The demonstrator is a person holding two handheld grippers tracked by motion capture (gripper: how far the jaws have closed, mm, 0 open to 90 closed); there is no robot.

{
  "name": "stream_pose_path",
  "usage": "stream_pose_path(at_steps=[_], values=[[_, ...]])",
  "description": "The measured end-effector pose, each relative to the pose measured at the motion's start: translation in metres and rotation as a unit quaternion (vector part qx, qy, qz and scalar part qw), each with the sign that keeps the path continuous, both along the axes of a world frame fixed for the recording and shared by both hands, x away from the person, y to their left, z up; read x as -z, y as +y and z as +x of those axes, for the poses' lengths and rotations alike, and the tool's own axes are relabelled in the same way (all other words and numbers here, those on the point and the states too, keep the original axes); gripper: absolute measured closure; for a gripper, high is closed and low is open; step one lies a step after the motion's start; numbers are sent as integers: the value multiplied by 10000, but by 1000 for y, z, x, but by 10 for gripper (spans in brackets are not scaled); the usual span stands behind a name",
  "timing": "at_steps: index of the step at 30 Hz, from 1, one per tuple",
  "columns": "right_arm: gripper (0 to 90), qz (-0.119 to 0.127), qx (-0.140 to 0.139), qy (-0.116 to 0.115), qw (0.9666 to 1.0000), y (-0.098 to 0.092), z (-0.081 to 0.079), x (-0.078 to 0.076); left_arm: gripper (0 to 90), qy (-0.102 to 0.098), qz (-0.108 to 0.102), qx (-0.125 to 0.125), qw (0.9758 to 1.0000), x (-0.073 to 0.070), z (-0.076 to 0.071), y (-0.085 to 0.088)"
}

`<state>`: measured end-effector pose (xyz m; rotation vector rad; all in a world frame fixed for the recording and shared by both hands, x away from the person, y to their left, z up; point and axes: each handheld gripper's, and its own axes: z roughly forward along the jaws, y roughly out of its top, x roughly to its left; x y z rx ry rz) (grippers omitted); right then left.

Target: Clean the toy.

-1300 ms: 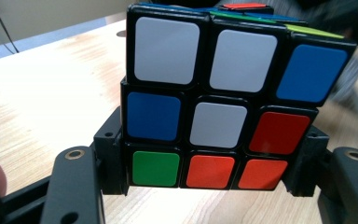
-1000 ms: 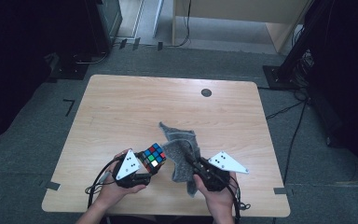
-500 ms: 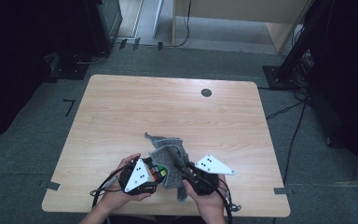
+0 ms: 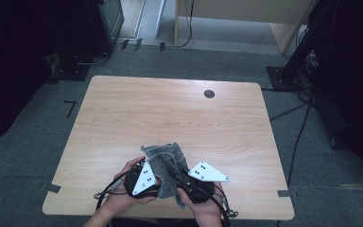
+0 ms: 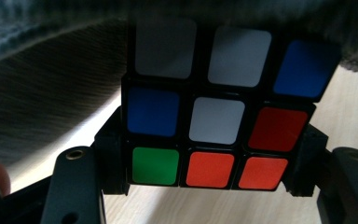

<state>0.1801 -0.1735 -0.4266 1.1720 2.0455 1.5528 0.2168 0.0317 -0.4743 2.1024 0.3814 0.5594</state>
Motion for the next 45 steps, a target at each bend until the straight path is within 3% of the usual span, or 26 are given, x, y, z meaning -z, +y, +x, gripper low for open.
stream_pose_path(at_steps=[2,5,8,9,11,12,14,18,22,26,30,33,35,39,41,42,43,44,45], values=[[808,-8,37,24,10000,-4,4,3,335,3,-33,48,10000,-1,1,3],[810,-244,374,-36,9990,-14,9,6,335,2,-127,47,9999,-3,2,6],[811,-245,683,120,9973,-28,14,8,336,60,-300,46,9995,-5,4,8],[811,-128,731,144,9971,-32,14,7,336,55,-275,39,9996,-5,4,8],[811,-49,722,137,9973,-33,14,5,336,46,-229,17,9997,-4,5,8],[811,73,579,48,9983,-29,9,-1,335,58,-94,-10,9999,-2,5,7],[810,84,349,-29,9994,-19,4,-5,335,27,1,11,10000,-1,4,4],[808,-119,-2,-108,9999,2,-3,-5,336,-43,-54,38,10000,-4,-1,1],[809,-188,292,-105,9993,-10,4,-1,336,-39,-183,125,9997,-7,0,6],[810,-162,699,127,9973,-29,12,3,336,23,-357,88,9993,-9,3,9],[810,159,484,45,9987,-26,6,-6,336,88,-177,-2,9998,-4,6,9],[809,147,52,-107,9998,-10,-2,-11,336,102,-42,21,9999,-2,5,5],[808,61,-122,-110,9998,0,-6,-11,336,72,-84,67,9999,-3,3,4],[809,5,-8,-53,10000,-3,0,-4,336,5,-141,104,9998,-6,1,7],[810,-184,375,-34,9991,-16,6,-1,336,42,-319,127,9994,-7,3,11],[810,-184,375,-34,9991,-16,6,-1,336,42,-319,127,9994,-7,3,11],[810,-126,482,48,9987,-22,9,0,336,78,-464,111,9988,-10,4,14],[810,241,644,181,9975,-38,13,0,336,150,-678,91,9975,-14,8,20],[810,288,631,158,9975,-42,13,-1,336,199,-777,84,9967,-15,10,23]])
